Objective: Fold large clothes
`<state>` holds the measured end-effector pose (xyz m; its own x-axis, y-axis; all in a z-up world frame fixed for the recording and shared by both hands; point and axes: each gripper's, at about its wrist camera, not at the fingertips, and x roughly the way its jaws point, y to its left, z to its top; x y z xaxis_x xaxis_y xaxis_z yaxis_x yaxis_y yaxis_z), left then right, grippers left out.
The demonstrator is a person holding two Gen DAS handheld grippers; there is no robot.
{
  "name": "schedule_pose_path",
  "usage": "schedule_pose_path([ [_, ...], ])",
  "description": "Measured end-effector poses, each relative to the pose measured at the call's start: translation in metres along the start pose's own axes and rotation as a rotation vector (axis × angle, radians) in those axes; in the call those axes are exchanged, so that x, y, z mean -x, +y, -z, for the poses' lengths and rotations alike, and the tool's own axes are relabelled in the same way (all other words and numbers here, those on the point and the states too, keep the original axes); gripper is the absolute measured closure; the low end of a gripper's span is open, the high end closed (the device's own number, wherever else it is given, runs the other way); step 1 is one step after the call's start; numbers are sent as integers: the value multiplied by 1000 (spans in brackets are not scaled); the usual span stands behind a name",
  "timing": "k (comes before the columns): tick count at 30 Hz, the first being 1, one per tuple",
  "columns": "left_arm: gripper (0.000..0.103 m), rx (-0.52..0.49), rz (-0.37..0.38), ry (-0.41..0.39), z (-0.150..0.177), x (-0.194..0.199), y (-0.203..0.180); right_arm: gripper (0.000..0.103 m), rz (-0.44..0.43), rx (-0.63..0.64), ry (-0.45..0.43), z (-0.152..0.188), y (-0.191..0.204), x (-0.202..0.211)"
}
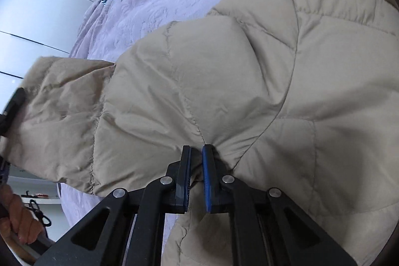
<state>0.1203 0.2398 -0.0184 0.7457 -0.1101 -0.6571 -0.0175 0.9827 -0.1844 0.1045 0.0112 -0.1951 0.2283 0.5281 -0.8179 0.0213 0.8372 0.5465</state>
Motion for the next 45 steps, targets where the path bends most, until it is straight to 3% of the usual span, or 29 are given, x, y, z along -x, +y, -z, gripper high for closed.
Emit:
schedule_pose_path([
  [3, 95, -70, 78, -15, -9, 2, -65, 93, -72, -32, 36, -3, -11, 2],
  [6, 95, -156, 165, 25, -8, -6, -141, 93, -120, -32, 41, 4, -27, 31],
  [8, 95, -239, 205, 70, 2, -17, -197, 93, -95, -25, 13, 12, -44, 56],
  [11, 95, -357, 246, 119, 31, -36, -274, 93, 18, -42, -77, 25, -90, 112],
  [15, 94, -506, 195, 223, 89, -77, -348, 93, 170, -107, -164, 39, -161, 177],
  [19, 94, -598, 100, 330, 148, -114, -379, 93, 241, -200, -180, 55, -226, 210],
  [23, 71, -665, 48, 292, 175, -108, -393, 93, 205, -226, -193, 62, -251, 220],
  [24, 49, -668, 54, 296, 176, -104, -394, 93, 198, -225, -197, 60, -250, 217],
  [25, 36, -663, 60, 290, 176, -99, -396, 93, 196, -225, -202, 60, -252, 214],
  [26, 16, -649, 73, 277, 174, -90, -387, 93, 188, -224, -204, 61, -259, 219],
  [27, 13, -634, 91, 268, 171, -82, -382, 93, 179, -226, -206, 62, -264, 222],
  [30, 13, -604, 114, 260, 164, -56, -367, 93, 169, -227, -208, 61, -263, 226],
  [34, 13, -501, 155, 230, 132, -29, -311, 92, 201, -159, -207, 58, -245, 237],
  [36, 13, -428, 144, 216, 116, -20, -274, 75, 235, -88, -211, 54, -226, 240],
  [37, 13, -383, 136, 214, 109, -17, -254, 39, 255, -39, -220, 49, -211, 241],
  [38, 13, -329, 132, 221, 97, -21, -230, 13, 268, -2, -233, 45, -200, 241],
  [41, 13, -137, 108, 268, 70, -45, -157, 11, 295, 209, -273, 35, -142, 234],
  [45, 13, 104, 152, 392, 62, -95, -82, 11, 437, 511, -267, 26, -66, 188],
])
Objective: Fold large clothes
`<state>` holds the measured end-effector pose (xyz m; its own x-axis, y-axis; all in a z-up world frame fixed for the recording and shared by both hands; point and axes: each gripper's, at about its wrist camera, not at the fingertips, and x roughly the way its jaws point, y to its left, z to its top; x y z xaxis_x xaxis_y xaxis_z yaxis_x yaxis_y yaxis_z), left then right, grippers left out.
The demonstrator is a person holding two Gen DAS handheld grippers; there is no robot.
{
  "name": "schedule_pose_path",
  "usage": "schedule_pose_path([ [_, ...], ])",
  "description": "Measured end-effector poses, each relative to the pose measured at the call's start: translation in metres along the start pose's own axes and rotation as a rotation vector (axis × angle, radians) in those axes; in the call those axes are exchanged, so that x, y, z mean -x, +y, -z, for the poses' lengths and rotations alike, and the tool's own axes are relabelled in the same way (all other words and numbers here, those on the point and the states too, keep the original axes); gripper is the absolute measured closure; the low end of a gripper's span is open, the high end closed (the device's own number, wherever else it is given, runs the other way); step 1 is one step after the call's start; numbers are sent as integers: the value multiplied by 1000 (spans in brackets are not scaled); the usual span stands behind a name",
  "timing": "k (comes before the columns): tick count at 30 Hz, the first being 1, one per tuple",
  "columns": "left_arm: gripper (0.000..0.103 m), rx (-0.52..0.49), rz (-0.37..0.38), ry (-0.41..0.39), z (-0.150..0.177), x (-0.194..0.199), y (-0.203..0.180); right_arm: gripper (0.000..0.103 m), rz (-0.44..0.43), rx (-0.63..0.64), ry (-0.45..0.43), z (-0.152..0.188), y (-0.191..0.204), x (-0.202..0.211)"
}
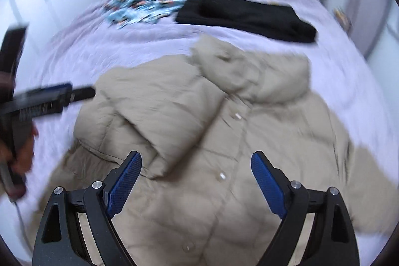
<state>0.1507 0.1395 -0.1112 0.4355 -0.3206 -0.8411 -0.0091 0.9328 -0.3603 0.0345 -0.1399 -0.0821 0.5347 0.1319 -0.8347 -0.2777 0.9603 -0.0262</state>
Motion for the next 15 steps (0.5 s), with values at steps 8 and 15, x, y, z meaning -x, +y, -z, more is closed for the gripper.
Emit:
schedule_pose_path([
  [8, 69, 254, 315, 129, -6, -68, 37, 12, 180, 276, -26, -31, 72, -47],
  [15, 81, -60, 27, -49, -7, -28, -13, 98, 108, -67, -26, -33, -7, -51],
])
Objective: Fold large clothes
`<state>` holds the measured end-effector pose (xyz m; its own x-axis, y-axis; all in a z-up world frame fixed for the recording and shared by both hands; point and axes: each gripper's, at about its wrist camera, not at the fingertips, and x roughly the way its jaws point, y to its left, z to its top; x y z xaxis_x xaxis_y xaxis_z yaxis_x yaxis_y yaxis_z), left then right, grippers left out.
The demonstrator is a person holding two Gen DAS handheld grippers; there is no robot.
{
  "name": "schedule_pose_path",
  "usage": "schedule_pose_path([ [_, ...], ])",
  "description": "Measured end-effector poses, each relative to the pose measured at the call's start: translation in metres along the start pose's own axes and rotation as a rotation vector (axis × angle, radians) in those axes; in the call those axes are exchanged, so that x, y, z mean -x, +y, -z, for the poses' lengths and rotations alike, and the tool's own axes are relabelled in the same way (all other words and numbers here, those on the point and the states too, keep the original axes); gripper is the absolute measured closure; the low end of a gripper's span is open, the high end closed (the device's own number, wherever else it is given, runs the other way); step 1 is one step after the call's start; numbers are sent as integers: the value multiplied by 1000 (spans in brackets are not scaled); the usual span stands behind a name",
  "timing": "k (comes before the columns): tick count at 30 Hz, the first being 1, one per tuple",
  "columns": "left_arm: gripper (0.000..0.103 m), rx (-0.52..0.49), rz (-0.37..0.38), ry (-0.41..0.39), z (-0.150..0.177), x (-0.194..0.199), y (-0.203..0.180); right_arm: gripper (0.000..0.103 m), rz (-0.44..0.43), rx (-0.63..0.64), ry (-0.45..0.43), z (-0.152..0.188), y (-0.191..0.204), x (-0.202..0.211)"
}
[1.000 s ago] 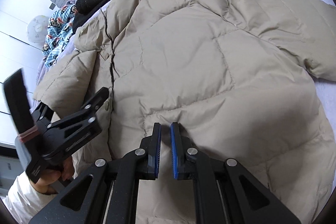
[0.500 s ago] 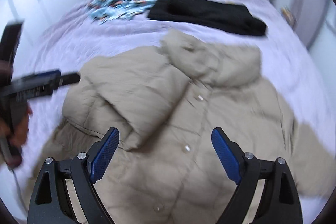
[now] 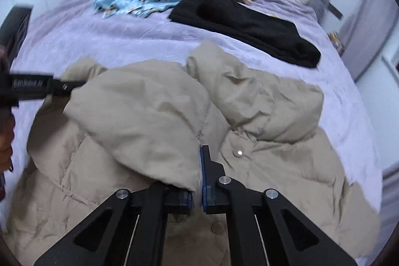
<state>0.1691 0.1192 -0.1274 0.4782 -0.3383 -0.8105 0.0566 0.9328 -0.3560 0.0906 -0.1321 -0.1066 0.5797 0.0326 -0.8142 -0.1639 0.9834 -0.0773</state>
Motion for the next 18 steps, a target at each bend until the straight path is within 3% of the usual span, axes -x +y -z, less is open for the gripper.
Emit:
schedule_pose_path([
  [2, 81, -33, -54, 10, 0, -7, 0, 98, -48, -194, 1, 14, -43, 0],
  [5, 81, -57, -120, 23, 6, -23, -3, 97, -178, -566, 82, 54, -106, -22],
  [6, 75, -68, -154, 18, 6, -27, -6, 97, -212, -652, 108, 66, -119, -31],
  [9, 27, -97, -338, -21, 4, -25, -9, 98, -317, -869, 144, 103, -146, -51],
  [10, 26, -95, -375, -48, 3, -17, -6, 98, -341, -898, 147, 107, -150, -51],
  [13, 26, -57, -365, -72, -2, 13, 8, 85, -345, -912, 179, 111, -158, -39],
  [14, 26, -47, -369, -84, -3, 23, 11, 79, -320, -906, 185, 113, -162, -29],
  [18, 26, -52, -306, -84, 1, 50, 8, 78, -148, -823, 105, 115, -172, 19],
])
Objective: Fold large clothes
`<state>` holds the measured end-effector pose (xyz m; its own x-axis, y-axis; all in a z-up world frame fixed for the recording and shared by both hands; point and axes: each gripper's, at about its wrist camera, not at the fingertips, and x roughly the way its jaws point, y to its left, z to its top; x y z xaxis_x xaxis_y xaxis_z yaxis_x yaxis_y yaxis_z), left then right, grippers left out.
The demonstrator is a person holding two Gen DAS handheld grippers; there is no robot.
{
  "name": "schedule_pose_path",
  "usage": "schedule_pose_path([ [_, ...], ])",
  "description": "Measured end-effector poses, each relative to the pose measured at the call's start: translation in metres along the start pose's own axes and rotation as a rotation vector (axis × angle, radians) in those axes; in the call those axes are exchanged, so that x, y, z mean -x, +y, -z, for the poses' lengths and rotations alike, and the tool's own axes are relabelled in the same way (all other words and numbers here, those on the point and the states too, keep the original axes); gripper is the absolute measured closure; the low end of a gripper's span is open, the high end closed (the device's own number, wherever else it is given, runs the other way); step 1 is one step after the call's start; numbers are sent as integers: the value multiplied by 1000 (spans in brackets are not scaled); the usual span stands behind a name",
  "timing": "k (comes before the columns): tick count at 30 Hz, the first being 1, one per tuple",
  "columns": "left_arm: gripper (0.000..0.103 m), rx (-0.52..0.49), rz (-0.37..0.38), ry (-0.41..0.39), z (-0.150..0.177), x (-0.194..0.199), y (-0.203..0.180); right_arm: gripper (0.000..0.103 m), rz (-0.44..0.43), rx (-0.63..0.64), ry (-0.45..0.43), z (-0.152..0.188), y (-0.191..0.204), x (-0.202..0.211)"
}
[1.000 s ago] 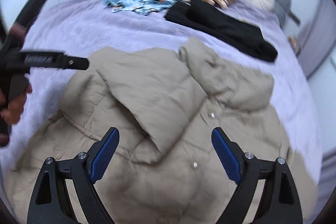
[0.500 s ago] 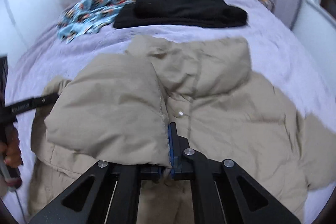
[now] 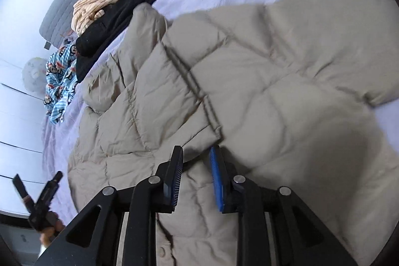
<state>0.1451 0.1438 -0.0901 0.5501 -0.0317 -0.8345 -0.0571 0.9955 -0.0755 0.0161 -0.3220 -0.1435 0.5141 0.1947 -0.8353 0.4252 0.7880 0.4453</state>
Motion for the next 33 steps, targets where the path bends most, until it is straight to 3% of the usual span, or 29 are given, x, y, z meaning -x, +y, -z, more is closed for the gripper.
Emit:
schedule_pose_path([
  [3, 26, -43, 49, 35, 11, 1, -20, 78, -10, 138, -74, -15, 20, 16],
  [6, 26, -81, 22, 83, 26, -18, -43, 78, -45, 239, -59, -36, 46, -3],
  [9, 26, -67, -11, 126, 43, -43, -44, 78, -16, 298, -23, -49, 64, -37],
  [11, 25, -22, 16, 137, 49, -51, -36, 79, 12, 265, 18, -46, 56, -57],
  [13, 14, -8, 12, 138, 51, -54, -32, 82, 10, 234, 51, -37, 44, -63],
  [18, 14, -21, -15, 156, 48, -46, -35, 83, 23, 302, 42, -27, 37, -56],
  [22, 14, -49, -23, 150, 45, -24, -42, 78, 14, 236, 18, -32, 26, -28],
  [26, 14, -67, -8, 153, 47, -5, -56, 56, -26, 159, 47, -21, 5, -7],
  [33, 14, -101, 13, 179, 67, 22, -102, 54, -72, 61, 96, 11, -28, 17],
])
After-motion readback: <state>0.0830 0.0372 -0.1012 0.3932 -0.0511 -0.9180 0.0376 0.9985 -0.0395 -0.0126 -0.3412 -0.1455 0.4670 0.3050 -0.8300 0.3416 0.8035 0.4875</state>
